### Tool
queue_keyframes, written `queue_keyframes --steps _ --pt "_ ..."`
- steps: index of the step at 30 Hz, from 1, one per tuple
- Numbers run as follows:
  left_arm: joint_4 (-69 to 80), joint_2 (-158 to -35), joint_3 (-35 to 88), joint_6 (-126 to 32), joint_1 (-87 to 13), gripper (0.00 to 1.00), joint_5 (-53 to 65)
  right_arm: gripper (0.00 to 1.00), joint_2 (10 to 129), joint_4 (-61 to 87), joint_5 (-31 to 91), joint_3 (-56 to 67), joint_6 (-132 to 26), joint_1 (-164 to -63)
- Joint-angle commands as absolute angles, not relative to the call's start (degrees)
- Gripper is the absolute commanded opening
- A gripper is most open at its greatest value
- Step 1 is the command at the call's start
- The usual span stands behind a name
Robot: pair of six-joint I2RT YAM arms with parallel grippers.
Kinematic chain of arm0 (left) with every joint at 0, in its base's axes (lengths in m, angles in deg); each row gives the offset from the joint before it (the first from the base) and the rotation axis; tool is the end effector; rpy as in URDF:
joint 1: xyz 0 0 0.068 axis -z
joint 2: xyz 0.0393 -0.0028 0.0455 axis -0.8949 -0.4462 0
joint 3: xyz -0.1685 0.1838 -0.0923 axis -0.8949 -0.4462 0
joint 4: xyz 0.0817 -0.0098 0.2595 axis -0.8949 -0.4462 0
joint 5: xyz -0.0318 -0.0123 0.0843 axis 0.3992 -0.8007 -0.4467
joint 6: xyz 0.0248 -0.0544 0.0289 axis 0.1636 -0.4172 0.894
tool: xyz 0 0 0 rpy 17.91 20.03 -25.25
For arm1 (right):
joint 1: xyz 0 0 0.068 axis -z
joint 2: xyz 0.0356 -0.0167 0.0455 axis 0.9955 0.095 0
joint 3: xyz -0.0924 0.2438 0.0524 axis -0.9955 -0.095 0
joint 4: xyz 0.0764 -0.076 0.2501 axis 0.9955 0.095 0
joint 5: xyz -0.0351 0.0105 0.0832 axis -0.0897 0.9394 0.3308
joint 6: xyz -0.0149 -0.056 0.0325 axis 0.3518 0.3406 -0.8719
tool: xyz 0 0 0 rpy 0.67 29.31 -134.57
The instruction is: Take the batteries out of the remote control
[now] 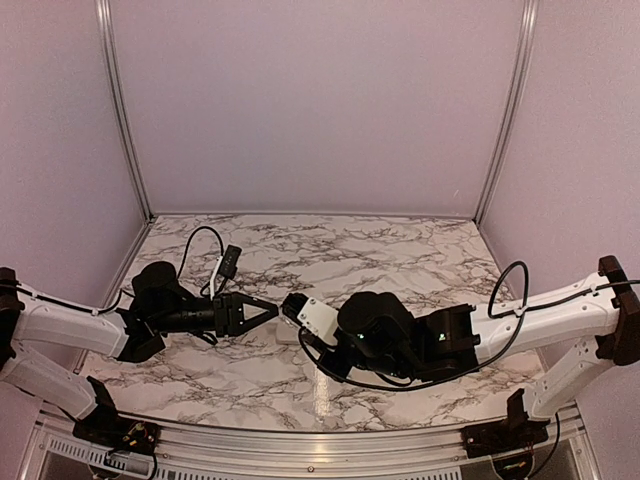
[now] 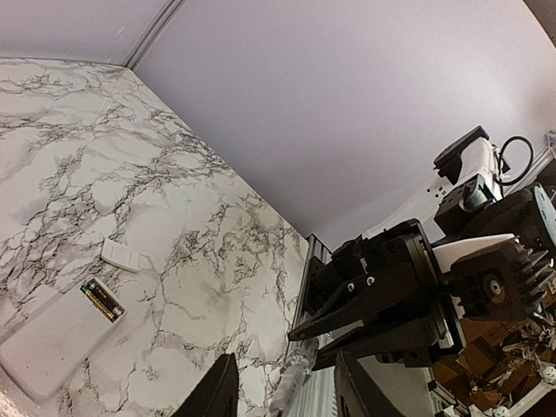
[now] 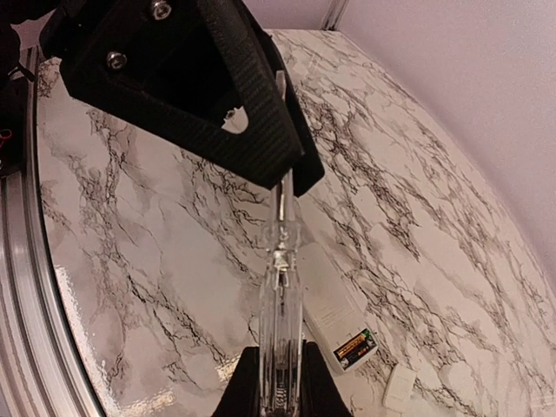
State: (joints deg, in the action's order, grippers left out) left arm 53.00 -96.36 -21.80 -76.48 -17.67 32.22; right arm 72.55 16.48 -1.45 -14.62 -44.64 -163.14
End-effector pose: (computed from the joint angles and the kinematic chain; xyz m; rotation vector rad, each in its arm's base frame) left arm 0.1734 -0.2213 0.1961 0.6148 1.7606 -1.5932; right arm 0.0904 0.3397 0.2322 -1.1675 1.7597 0.3605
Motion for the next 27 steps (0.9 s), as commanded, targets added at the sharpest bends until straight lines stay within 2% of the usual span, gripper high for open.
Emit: queue_keyframes --steps 1,6,11,15,16,17,19,22,24,27 --pt "55.28 -97.75 -19.96 -76.30 -17.40 0.38 33.81 0.00 71.25 15.19 0.22 -14.27 -44.29 -163.67" --pt "55.69 -98.29 -19.65 -76.70 -17.27 0.29 34.41 0.00 70.97 14.98 0.44 -14.65 -44.29 -163.68" --pt "55.54 -98.90 -19.10 -76.73 -16.78 0.02 34.94 0.00 70.80 15.09 -0.62 -14.78 -44.46 -163.67" --pt "55.80 -99.26 -18.83 -77.02 -16.50 0.00 34.86 0.00 70.55 14.83 -2.72 -15.05 -44.97 -163.65" --pt "56.09 -99.27 -18.95 -77.20 -16.49 0.00 34.79 0.04 70.51 14.80 -3.13 -15.18 -45.16 -163.65" --pt "56.38 -99.23 -19.01 -77.38 -16.50 0.00 34.69 0.15 70.29 14.79 -3.74 -15.33 -45.39 -163.69" --pt "56.90 -99.19 -19.29 -77.75 -16.48 0.00 34.42 0.50 69.75 14.43 -5.44 -15.88 -46.02 -163.65" --pt "57.49 -98.85 -19.68 -78.00 -16.48 0.00 33.91 0.82 68.72 13.99 -7.10 -16.95 -48.69 -163.66" --pt "57.54 -98.47 -19.93 -78.05 -16.53 0.00 33.56 0.94 68.13 13.29 -7.34 -17.40 -49.72 -163.65" --pt "57.52 -97.78 -20.25 -77.99 -16.48 0.00 32.58 0.97 67.09 11.28 -6.25 -17.99 -51.42 -163.08"
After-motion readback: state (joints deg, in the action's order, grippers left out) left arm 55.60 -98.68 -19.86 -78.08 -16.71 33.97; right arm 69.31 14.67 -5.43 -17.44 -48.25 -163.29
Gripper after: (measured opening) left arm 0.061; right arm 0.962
